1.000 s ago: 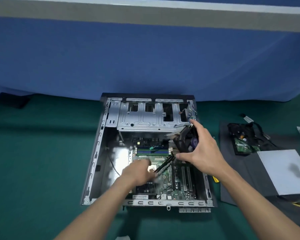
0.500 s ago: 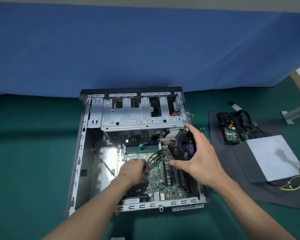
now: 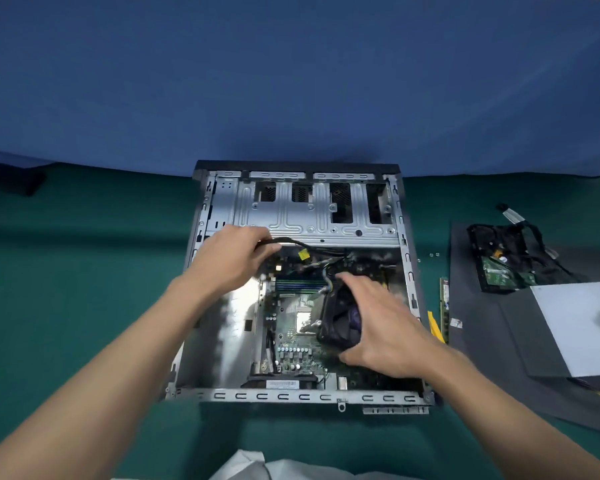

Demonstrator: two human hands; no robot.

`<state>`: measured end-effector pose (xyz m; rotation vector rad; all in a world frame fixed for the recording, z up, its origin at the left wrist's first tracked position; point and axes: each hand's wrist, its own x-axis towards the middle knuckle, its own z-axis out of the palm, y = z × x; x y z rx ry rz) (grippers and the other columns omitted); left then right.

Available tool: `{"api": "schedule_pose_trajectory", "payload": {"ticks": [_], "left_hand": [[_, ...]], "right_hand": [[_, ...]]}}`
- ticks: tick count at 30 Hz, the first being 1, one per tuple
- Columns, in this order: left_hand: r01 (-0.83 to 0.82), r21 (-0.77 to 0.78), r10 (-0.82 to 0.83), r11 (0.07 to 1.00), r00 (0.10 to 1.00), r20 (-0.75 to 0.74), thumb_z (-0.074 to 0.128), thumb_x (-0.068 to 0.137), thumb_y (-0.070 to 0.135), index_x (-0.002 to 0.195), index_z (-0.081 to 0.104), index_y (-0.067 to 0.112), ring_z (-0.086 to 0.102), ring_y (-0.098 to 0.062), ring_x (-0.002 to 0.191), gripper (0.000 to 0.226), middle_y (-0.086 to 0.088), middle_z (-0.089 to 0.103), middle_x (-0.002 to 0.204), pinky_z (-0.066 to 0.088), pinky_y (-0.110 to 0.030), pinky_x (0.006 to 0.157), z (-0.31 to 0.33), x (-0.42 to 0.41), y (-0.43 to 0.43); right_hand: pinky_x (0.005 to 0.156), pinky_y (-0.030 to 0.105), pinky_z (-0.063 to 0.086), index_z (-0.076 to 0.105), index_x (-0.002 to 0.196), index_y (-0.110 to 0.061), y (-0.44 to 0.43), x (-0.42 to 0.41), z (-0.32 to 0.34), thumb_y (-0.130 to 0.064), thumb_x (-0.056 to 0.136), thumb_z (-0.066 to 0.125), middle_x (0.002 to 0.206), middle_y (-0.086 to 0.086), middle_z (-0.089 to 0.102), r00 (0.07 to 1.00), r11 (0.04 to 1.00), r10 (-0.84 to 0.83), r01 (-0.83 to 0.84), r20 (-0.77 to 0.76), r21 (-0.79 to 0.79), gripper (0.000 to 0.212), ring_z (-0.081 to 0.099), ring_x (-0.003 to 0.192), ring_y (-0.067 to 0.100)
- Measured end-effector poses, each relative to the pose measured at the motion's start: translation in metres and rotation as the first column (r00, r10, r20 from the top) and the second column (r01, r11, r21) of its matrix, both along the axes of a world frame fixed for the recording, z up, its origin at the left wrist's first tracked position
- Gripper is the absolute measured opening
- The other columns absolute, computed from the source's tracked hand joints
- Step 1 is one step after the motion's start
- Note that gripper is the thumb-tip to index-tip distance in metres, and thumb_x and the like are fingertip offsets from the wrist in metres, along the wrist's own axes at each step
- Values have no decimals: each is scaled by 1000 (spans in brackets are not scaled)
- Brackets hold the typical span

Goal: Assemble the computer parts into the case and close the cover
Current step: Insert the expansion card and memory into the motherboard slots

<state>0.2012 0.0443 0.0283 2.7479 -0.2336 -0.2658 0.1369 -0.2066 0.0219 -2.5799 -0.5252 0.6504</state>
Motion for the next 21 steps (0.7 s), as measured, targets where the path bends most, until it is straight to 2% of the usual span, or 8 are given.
{"api": "schedule_pose_trajectory", "payload": {"ticks": [2,4,7,10,13,17,21], "left_hand": [[17,2,-17,1000,999,27,51,95,47,93,68,15,60,-18,65,36,-1,67,73,52,-35,64,3,-3,3],[-27,-80,25,996,999,-34,53,96,44,91,69,15,58,-17,62,34,-1,66,70,50,-32,60,3,-5,4],[-102,-156,95,982,994,-55,55,96,41,82,67,14,57,-19,64,33,-2,63,66,45,-32,60,5,-5,9],[-107,-157,108,982,994,-2,55,96,41,87,69,16,56,-19,66,31,0,62,67,47,-35,62,6,-4,9],[-79,-109,88,991,993,80,55,96,42,91,70,19,54,-22,69,29,1,62,69,40,-32,62,4,-7,8],[6,26,-11,1000,976,218,49,98,44,89,67,16,61,-25,74,35,-1,66,76,44,-32,60,0,-13,15],[24,125,-65,992,940,336,46,99,44,86,63,14,61,-26,67,37,0,62,77,43,-31,55,-7,-22,31]], "right_hand": [[111,33,23,3,150,-25,15,4,-14,-40,65,80,149,-2,27,995,992,99,-99,4,-74,115,28,135,19],[114,37,23,3,150,-21,28,7,-29,-35,68,78,150,2,27,984,975,176,-171,19,-144,113,29,135,22],[113,39,23,3,151,-18,42,13,-48,-26,69,77,148,5,29,974,955,224,-212,38,-206,110,32,132,24],[112,40,26,3,150,-18,50,17,-59,-24,69,75,147,6,30,965,940,256,-237,50,-245,109,33,131,25],[111,40,27,3,150,-18,56,16,-66,-24,69,75,147,7,30,954,923,294,-268,58,-276,108,34,130,25],[112,41,26,3,151,-16,63,16,-73,-26,72,73,149,7,28,949,907,311,-281,47,-315,107,32,132,26],[112,41,28,5,150,-16,64,18,-78,-24,72,71,146,7,32,960,915,275,-241,62,-325,102,34,129,25]]}}
